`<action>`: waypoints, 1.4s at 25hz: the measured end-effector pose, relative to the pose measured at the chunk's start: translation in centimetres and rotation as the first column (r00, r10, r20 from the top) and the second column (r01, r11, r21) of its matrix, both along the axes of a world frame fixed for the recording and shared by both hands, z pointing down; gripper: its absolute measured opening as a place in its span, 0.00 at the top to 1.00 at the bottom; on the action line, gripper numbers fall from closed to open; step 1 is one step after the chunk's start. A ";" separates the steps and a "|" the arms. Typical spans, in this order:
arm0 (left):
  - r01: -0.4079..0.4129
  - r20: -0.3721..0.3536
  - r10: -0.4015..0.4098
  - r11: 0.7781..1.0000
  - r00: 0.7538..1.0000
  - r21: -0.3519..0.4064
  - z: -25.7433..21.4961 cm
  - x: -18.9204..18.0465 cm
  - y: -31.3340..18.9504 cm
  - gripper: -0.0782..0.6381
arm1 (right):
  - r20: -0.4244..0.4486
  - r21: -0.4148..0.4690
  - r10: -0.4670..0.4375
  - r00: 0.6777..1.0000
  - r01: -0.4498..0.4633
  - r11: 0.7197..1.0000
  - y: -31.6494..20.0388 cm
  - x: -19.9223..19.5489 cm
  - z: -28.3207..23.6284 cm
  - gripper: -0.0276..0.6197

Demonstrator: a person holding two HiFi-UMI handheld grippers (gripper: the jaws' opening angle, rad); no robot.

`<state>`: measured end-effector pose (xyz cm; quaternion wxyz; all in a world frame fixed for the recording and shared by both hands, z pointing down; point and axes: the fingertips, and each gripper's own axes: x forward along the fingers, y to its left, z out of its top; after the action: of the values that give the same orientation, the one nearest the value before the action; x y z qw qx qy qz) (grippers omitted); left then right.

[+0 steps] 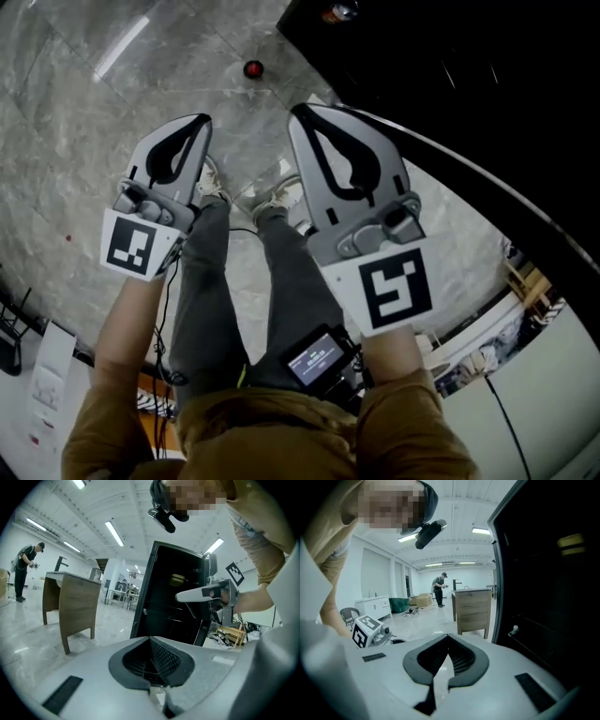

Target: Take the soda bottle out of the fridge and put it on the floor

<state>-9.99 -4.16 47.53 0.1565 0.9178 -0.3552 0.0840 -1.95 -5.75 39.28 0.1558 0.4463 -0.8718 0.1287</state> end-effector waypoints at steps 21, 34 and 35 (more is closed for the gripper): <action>-0.160 -0.018 0.164 0.979 0.986 0.126 -24.6 4.5 1.5 0.89 | 0.026 0.156 0.191 0.981 -0.192 0.969 1.0 5.0 -22.3 0.96; -0.167 -0.059 0.186 0.955 0.981 0.245 -39.5 6.5 5.2 0.89 | 0.077 0.241 0.327 0.942 -0.336 0.911 7.2 11.5 -33.6 0.96; -0.175 -0.051 0.194 0.953 0.980 0.246 -40.0 6.7 5.6 0.89 | 0.078 0.252 0.334 0.939 -0.343 0.905 7.5 12.0 -34.2 0.96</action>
<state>-3.31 1.49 7.53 0.0491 0.9616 -0.2694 0.0203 10.04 1.77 5.06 0.0564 0.6049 -0.7930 0.0450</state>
